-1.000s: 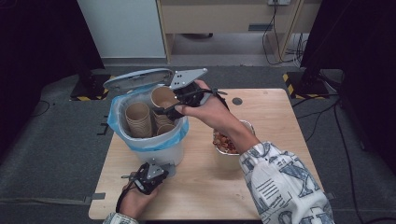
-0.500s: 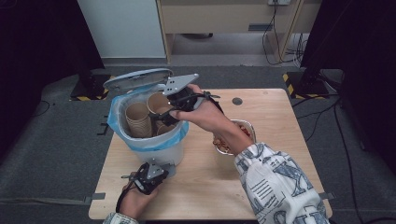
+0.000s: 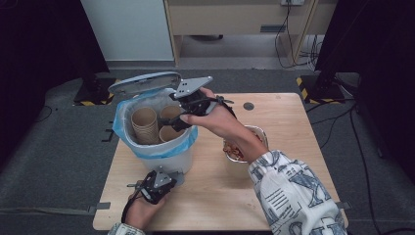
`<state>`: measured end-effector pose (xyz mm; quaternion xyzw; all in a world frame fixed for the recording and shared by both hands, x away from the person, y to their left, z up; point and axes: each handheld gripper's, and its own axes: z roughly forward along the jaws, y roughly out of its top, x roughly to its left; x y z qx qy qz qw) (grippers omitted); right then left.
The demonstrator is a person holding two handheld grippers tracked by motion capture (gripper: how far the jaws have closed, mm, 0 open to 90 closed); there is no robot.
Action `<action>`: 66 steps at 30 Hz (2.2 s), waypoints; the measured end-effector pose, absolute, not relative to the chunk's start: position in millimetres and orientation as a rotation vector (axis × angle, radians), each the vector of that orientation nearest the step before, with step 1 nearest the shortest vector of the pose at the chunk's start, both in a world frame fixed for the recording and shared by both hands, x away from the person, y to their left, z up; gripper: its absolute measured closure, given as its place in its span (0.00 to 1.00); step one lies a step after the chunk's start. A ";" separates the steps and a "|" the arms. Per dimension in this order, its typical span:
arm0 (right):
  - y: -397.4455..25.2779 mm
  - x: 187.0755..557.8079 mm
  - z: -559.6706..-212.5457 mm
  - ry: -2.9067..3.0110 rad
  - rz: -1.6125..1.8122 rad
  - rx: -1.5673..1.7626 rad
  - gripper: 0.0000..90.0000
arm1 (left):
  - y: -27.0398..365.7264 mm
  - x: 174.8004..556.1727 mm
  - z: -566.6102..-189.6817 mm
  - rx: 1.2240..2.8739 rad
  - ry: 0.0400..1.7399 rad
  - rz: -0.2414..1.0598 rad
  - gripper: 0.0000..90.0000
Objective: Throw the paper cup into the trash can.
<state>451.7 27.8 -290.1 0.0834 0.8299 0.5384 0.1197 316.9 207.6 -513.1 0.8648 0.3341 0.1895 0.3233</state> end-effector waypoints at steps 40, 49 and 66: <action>-15.9 467.7 -295.1 2.333 1.541 0.530 0.07 | 207.7 316.9 -513.1 2.270 0.876 0.498 1.00; -25.3 470.1 -295.6 2.316 1.532 0.564 0.07 | 207.8 316.9 -513.1 2.270 0.876 0.497 1.00; -48.0 474.0 -297.2 2.282 1.497 0.643 0.06 | 207.7 316.9 -513.2 2.269 0.875 0.498 1.00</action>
